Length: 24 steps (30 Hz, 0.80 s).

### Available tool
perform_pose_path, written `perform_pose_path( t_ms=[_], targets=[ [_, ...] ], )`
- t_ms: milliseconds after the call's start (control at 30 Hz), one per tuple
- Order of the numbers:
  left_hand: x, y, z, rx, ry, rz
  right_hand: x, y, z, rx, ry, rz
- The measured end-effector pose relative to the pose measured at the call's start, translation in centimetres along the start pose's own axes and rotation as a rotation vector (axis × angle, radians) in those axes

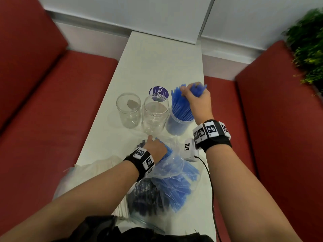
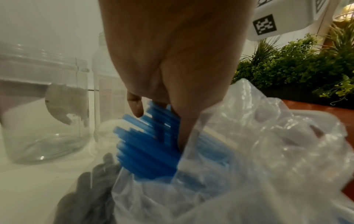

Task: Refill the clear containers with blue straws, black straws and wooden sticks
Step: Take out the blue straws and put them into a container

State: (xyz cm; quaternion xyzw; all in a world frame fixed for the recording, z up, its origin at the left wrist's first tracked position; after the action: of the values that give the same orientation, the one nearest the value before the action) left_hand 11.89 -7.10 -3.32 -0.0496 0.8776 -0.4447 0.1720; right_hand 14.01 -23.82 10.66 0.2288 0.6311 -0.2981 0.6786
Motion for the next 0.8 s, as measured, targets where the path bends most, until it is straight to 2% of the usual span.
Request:
perform_pose_path(
  t_ms=[167, 233, 300, 367, 433, 467, 500, 600, 633, 733, 800],
  targets=[
    [0.0, 0.2, -0.4, 0.016, 0.035, 0.013, -3.4, -1.6, -0.5, 0.201, -0.286, 0.002],
    [0.2, 0.2, -0.9, -0.005, 0.041, 0.023, -3.9, -1.4, -1.3, 0.216, -0.355, -0.094],
    [0.5, 0.1, -1.2, -0.016, 0.039, 0.031, -3.4, -0.6, -1.9, 0.16, -0.383, -0.262],
    [0.8, -0.1, -1.5, -0.038, 0.042, 0.036, -1.5, 0.7, -2.0, -0.008, -0.31, -0.552],
    [0.8, -0.5, -1.8, -0.07, 0.044, 0.043, 1.3, 1.4, -2.1, -0.188, -0.117, -0.906],
    [0.8, -0.8, -2.0, -0.079, 0.041, 0.049, 2.1, 1.3, -2.1, -0.221, -0.072, -1.008],
    [0.7, -1.2, -2.2, -0.078, 0.037, 0.058, 2.4, 1.2, -2.2, -0.218, -0.069, -1.054],
    [0.2, -2.1, -2.7, -0.079, 0.021, 0.083, 1.4, 1.2, -2.6, -0.097, -0.184, -1.047],
    [0.1, -2.2, -2.8, -0.09, 0.008, 0.08, 1.3, 1.4, -2.7, -0.104, -0.197, -1.08],
    [-0.3, -2.7, -3.1, -0.05, -0.031, 0.061, 2.0, 1.6, -3.3, -0.233, -0.106, -1.188],
    [-0.5, -3.1, -3.3, -0.01, -0.044, 0.042, 0.9, 1.2, -3.7, -0.164, -0.183, -1.028]
  ],
)
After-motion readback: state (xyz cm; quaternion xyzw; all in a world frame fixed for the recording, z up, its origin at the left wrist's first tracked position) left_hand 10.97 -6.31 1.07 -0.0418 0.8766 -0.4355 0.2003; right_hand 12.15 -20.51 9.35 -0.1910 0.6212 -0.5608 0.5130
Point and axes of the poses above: each hand's wrist, its own z-axis towards the middle knuckle, its own y-axis out of the palm, x = y × z, the point moved 6 cm from there along z, towards the middle knuckle, and after that the axes turned 8 degrees about z, right-handed, at the moved point
